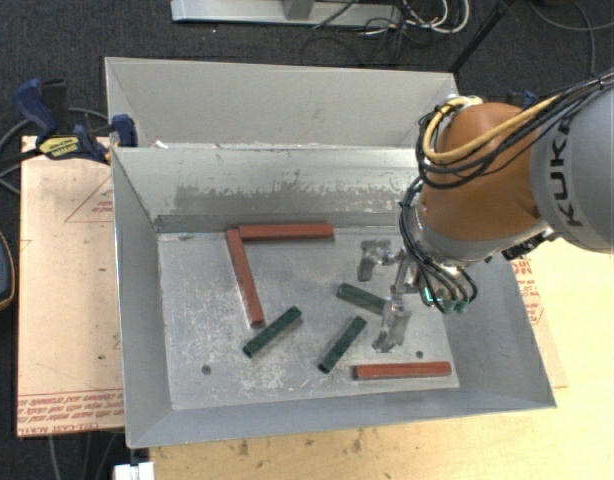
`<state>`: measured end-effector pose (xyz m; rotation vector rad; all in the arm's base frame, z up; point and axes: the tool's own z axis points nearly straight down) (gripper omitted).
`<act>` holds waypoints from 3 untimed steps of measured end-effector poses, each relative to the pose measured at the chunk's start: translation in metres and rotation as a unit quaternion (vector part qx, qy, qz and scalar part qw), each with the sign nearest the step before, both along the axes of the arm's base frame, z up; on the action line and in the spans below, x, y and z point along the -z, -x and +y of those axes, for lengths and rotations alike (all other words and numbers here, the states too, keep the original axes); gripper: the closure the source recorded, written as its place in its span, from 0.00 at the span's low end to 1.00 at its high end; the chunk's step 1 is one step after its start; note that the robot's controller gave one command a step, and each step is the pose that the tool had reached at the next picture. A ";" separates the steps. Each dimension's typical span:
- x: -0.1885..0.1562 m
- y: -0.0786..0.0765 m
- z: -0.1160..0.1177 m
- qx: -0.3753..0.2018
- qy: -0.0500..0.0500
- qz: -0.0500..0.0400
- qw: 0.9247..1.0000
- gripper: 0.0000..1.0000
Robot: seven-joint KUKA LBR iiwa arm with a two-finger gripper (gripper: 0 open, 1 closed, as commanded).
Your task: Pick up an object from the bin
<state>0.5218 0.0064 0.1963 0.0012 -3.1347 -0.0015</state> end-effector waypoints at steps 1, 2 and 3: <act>0.123 0.003 -0.021 0.095 0.000 -0.003 0.996 0.00; 0.119 0.002 -0.020 0.094 0.000 -0.004 0.996 1.00; -0.005 0.010 -0.013 0.096 0.000 -0.008 0.995 1.00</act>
Offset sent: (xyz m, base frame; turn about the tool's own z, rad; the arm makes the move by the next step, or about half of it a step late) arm -0.0037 -0.0215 -0.1213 0.1903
